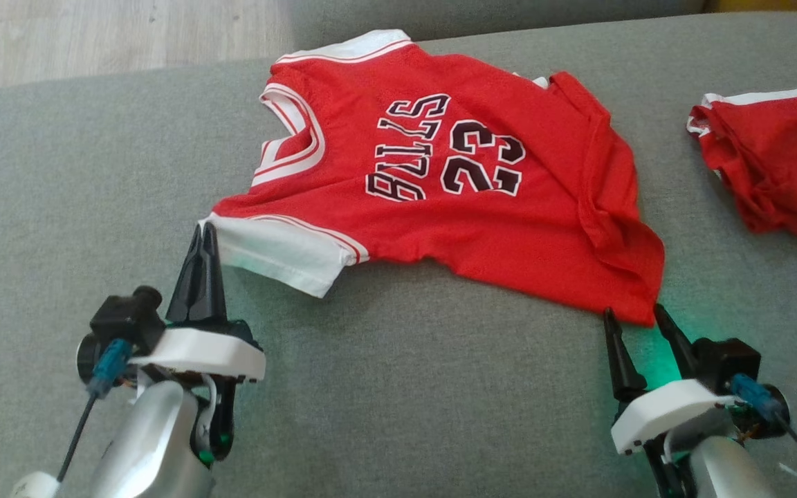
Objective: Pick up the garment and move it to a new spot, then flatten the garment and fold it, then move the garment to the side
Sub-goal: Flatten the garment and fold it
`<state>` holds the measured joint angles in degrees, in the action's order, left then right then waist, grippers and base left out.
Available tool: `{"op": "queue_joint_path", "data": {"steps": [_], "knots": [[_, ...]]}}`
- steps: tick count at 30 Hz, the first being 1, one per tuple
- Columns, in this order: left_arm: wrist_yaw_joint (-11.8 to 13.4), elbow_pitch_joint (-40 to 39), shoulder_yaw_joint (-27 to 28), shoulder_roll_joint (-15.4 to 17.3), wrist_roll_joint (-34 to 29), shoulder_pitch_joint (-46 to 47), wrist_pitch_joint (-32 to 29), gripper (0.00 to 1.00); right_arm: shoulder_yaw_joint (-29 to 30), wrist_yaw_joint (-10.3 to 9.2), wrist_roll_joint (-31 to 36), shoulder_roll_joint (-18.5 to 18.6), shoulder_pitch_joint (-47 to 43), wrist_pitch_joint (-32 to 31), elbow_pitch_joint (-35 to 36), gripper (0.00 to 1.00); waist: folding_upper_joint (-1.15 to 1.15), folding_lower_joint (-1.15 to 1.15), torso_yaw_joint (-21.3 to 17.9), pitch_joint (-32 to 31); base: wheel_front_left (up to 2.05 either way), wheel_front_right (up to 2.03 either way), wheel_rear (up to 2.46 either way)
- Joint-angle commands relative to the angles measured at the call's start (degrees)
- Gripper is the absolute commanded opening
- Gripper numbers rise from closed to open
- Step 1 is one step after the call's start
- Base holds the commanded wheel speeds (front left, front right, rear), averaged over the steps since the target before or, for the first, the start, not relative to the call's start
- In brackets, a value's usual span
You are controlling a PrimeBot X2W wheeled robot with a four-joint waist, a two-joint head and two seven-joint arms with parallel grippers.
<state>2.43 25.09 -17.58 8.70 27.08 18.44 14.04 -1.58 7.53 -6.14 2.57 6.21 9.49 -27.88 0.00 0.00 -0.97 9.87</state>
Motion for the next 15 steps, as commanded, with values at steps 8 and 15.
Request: {"op": "queue_joint_path", "data": {"steps": [8,15], "knots": [[-0.19,-1.96,0.76,1.18,-0.78,2.26,0.16,0.00,-0.96,-0.04,-0.40,0.31,3.39,0.78,-2.55,1.00,0.00,0.00,0.49,0.66,0.00,0.00,0.00],[-0.07,-1.98,0.46,1.38,-0.63,2.09,0.09,0.00,-1.05,-0.04,-0.47,0.31,4.22,1.01,-5.15,1.00,0.00,0.00,0.22,0.47,0.00,0.00,0.00]]}}
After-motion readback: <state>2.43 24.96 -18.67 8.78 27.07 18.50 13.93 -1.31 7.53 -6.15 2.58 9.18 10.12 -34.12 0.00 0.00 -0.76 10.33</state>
